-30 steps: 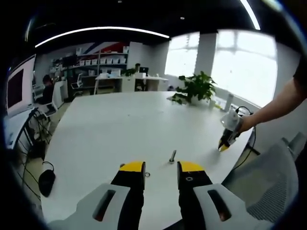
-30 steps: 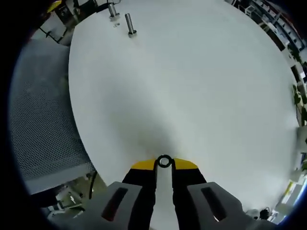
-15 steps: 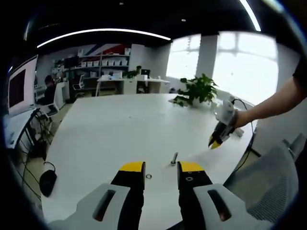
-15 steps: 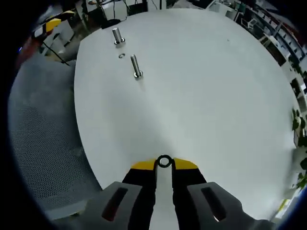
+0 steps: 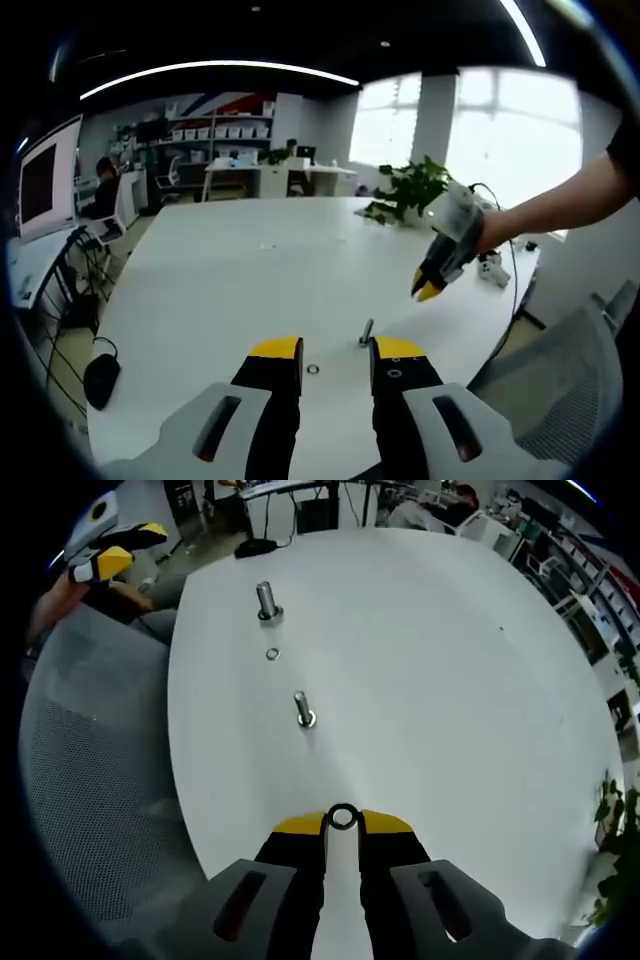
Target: Place the washer onto the threaded stud by aligning its center hole with the stud, sliding it down to the base, and recovering from edge contact or off-axis alignment until the washer reaches the visible bottom stop.
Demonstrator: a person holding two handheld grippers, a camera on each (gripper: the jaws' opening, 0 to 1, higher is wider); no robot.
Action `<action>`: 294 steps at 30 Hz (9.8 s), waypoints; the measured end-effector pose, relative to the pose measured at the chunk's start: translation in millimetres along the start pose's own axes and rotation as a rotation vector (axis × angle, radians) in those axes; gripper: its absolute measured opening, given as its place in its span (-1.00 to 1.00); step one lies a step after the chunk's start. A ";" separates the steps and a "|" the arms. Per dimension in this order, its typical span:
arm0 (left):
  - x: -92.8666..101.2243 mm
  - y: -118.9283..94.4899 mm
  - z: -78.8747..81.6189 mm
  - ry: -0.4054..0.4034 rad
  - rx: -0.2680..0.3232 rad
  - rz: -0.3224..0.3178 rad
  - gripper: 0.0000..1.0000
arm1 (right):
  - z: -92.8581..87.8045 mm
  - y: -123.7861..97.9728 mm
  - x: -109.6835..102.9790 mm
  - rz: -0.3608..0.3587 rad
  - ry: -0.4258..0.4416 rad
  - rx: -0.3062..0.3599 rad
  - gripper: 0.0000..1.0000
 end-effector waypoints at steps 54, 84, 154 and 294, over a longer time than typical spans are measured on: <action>-3.7 0.2 -3.9 -0.016 -0.016 0.010 -0.52 | 78.3 44.3 -18.7 0.075 -0.177 0.035 -0.74; -6.5 1.2 -7.8 -0.036 -0.033 0.015 -0.52 | 54.4 91.9 -21.9 0.113 -0.183 -0.070 -0.73; -9.0 3.2 -15.6 -0.126 -0.056 -0.015 -0.53 | 162.6 119.0 -42.4 0.133 -0.239 0.107 -0.49; -23.0 -4.2 -12.1 -0.125 -0.030 0.067 -0.53 | 86.0 67.4 -47.2 0.109 -0.294 0.057 -0.67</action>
Point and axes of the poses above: the point that each gripper's makers call its tool centre point, and the gripper's own axes: y roughly forward along the fingers, x roughly to its right, z roughly out of its top, the point moved 4 cm from there along -y, roughly backward along the fingers, and after that the axes turned 11 degrees about -y, right-handed, at the moved point
